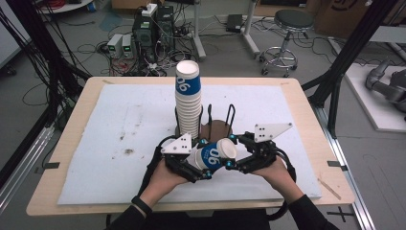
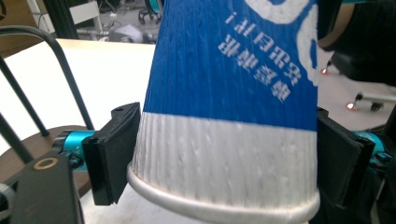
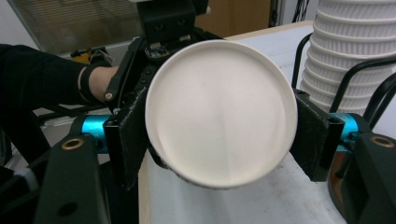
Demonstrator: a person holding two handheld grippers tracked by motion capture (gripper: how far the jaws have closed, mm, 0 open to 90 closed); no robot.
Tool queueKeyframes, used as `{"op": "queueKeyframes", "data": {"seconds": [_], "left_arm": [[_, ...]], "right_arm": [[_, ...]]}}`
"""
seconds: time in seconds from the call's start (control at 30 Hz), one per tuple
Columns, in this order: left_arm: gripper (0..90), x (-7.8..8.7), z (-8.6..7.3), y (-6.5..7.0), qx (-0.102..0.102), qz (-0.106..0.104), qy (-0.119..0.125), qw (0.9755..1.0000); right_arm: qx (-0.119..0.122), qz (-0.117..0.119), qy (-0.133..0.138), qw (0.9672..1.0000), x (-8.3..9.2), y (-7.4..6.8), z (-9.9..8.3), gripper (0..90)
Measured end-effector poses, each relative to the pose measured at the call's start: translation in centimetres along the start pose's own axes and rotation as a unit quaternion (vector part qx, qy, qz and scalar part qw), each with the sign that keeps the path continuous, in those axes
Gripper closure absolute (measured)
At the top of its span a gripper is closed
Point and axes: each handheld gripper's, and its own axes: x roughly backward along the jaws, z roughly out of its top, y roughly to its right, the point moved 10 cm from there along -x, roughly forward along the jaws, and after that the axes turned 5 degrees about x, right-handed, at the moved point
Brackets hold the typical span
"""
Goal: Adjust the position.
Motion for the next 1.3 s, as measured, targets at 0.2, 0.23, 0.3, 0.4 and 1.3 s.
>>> {"op": "queueKeyframes", "data": {"seconds": [0.2, 0.23, 0.3, 0.4, 1.3], "left_arm": [[19.4, 0.4, -0.5, -0.1, -0.030, 0.009, -0.064, 0.9974], [19.4, 0.3, -0.9, -0.1, -0.044, 0.013, -0.100, 0.9940], [19.6, 0.3, -1.1, -0.1, -0.051, 0.017, -0.113, 0.9921], [19.6, 0.1, -1.3, 0.0, -0.066, 0.021, -0.132, 0.9889], [18.4, 1.3, 1.6, 0.4, -0.006, -0.022, 0.026, 0.9994]], "right_arm": [[0.010, -0.004, -0.034, 0.9993, 0.2, 0.3, -0.4, 22.2], [0.026, -0.012, -0.057, 0.9980, 0.2, 0.2, -0.5, 22.0], [0.031, -0.012, -0.068, 0.9971, 0.1, 0.0, -0.6, 22.0], [0.040, -0.003, -0.100, 0.9942, -0.4, -0.4, -1.2, 22.5], [0.004, 0.041, -0.014, 0.9991, 1.0, 0.0, -0.5, 29.7]]}}
